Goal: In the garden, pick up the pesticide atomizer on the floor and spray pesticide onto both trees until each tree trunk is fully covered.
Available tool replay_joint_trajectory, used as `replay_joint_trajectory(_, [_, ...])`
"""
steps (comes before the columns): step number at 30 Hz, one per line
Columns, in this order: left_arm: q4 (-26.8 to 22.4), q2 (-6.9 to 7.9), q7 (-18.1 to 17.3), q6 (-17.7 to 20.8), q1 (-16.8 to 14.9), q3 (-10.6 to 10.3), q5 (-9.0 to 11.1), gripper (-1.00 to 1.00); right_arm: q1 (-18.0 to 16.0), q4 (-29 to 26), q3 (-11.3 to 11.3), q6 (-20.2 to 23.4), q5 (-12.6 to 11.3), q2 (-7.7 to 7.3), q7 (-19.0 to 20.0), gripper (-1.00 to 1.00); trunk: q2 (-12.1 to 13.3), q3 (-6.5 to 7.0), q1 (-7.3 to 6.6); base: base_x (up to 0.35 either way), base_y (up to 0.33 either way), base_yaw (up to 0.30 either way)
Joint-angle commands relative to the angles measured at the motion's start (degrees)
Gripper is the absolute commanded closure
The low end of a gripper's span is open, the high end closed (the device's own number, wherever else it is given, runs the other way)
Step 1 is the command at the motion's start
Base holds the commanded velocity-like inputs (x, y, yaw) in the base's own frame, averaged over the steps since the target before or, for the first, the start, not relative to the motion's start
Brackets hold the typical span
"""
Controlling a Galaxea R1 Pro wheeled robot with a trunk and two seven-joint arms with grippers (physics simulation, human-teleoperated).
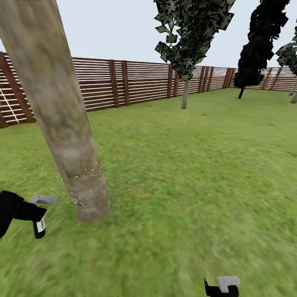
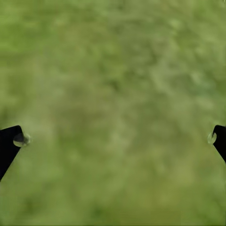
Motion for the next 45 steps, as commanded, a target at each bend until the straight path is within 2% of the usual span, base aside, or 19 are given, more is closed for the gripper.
replay_joint_trajectory(1, [0.6,0.00,2.5,0.1,0.0,0.0,0.1,1.00,0.0,0.0,0.0,0.0,0.0,-0.01,0.0,-1.00,0.0,0.00,0.00,0.002,0.002,0.266])
replay_joint_trajectory(2, [0.8,-0.03,5.1,0.1,0.0,0.1,0.2,1.00,0.0,0.0,0.0,0.0,0.0,-0.01,0.0,-1.00,0.0,0.00,0.00,0.001,0.001,0.273])
replay_joint_trajectory(4, [0.9,-0.41,6.8,0.2,0.0,0.3,0.6,1.00,0.0,0.0,0.0,0.0,0.0,0.01,0.0,-1.00,0.0,0.00,0.00,0.000,0.000,0.276])
replay_joint_trajectory(9, [0.2,-1.20,6.9,0.2,0.0,0.3,1.0,1.00,0.0,0.0,0.0,0.0,0.0,-0.01,0.0,-1.00,0.0,0.00,0.00,0.000,-0.075,0.164])
replay_joint_trajectory(17, [0.1,-1.23,6.9,0.2,0.0,0.4,1.2,1.00,0.0,0.0,0.0,0.0,0.0,-0.02,0.0,-1.00,0.0,0.00,0.00,0.015,-0.264,0.002])
replay_joint_trajectory(21, [0.2,-1.23,6.9,0.2,0.0,0.5,2.1,1.00,0.0,0.0,0.0,0.0,0.0,0.00,0.0,-1.00,0.0,0.00,0.00,0.275,-0.088,0.000])
replay_joint_trajectory(30, [0.1,-1.23,6.9,0.2,0.0,0.4,2.1,1.00,0.0,0.0,0.0,0.0,0.0,-0.02,0.0,-1.00,0.0,0.00,0.00,0.019,-0.265,0.007])
replay_joint_trajectory(40, [-0.2,-1.31,7.0,0.2,0.0,0.6,2.4,1.00,0.0,0.0,0.0,0.0,0.0,-0.02,0.0,-1.00,0.0,0.00,0.00,0.016,-0.275,0.197])
replay_joint_trajectory(45, [-0.1,-2.34,7.2,0.2,0.0,0.5,2.3,1.00,0.0,0.0,0.0,0.0,0.0,-0.09,0.1,-1.00,0.0,0.00,0.00,0.120,-0.275,0.003])
